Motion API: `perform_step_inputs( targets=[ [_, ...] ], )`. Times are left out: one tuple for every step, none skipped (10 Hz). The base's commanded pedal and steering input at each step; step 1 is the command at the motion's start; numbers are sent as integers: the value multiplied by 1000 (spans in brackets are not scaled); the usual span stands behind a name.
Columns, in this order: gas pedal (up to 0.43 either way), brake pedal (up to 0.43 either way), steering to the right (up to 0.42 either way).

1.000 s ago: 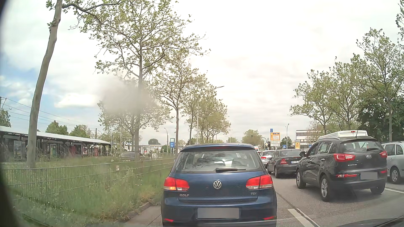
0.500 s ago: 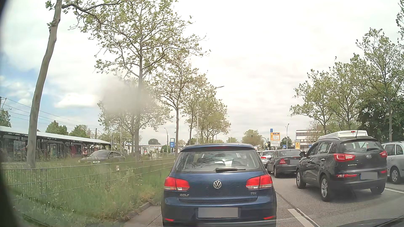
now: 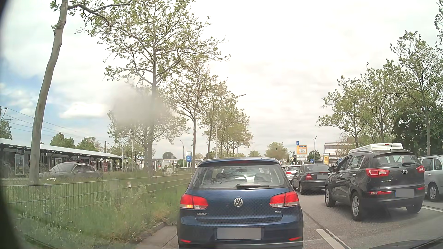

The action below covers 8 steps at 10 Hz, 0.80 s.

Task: Follow the waypoints while adhering to traffic rules and regulations

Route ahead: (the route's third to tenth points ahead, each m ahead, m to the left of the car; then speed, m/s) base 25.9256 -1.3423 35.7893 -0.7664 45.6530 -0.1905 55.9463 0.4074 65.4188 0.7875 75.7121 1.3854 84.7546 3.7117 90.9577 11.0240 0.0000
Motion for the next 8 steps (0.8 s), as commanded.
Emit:
perform_step_inputs(
  targets=[
    [0,250,-5],
    [0,250,-5],
    [0,250,-5],
    [0,250,-5],
    [0,250,-5],
    [0,250,-5],
    [0,250,-5],
    [0,250,-5]
  ],
)
